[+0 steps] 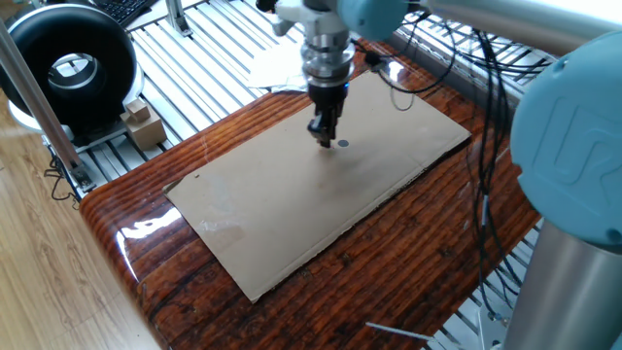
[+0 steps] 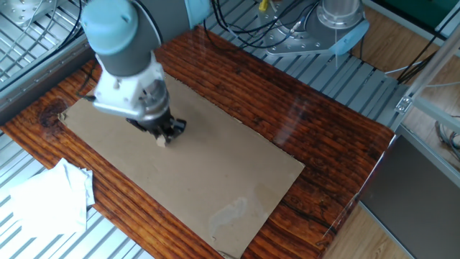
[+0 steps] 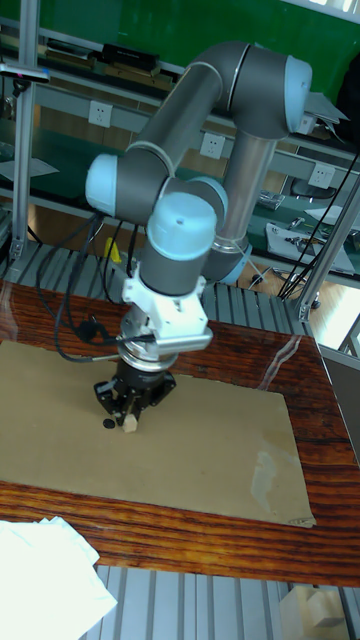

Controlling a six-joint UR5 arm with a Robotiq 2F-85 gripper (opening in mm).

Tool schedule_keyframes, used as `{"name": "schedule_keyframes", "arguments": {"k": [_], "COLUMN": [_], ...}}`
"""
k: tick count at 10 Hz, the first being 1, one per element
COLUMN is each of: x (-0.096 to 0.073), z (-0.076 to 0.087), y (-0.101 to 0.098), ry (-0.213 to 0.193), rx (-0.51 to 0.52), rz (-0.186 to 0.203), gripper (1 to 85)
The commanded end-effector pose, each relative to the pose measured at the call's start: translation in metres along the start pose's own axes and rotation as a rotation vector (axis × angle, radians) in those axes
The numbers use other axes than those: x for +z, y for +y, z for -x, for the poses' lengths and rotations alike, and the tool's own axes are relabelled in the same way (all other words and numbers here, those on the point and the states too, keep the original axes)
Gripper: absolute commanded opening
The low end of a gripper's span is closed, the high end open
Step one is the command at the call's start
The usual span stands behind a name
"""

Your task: Grab the block and place it at the designated location

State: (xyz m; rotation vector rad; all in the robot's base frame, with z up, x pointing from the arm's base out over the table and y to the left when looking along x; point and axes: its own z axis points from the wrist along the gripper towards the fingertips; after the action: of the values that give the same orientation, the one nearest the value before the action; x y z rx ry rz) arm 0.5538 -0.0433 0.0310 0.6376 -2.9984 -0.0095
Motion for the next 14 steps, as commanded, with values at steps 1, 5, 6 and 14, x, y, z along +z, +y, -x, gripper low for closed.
{"name": "schedule_keyframes", "arguments": {"k": [1, 5, 6, 14], "x": [-0.008, -0.001, -0.001, 0.011], "z": [-0.019, -0.03, -0.027, -0.021], "y": [-0.014, -0.024, -0.025, -0.028], "ry": [-0.017, -0.034, -0.045, -0.052], "rx": [0.004, -0.009, -0.008, -0.014], "rz": [0.008, 0.012, 0.011, 0.019], "gripper": [1.0, 1.0, 1.0, 1.0]}}
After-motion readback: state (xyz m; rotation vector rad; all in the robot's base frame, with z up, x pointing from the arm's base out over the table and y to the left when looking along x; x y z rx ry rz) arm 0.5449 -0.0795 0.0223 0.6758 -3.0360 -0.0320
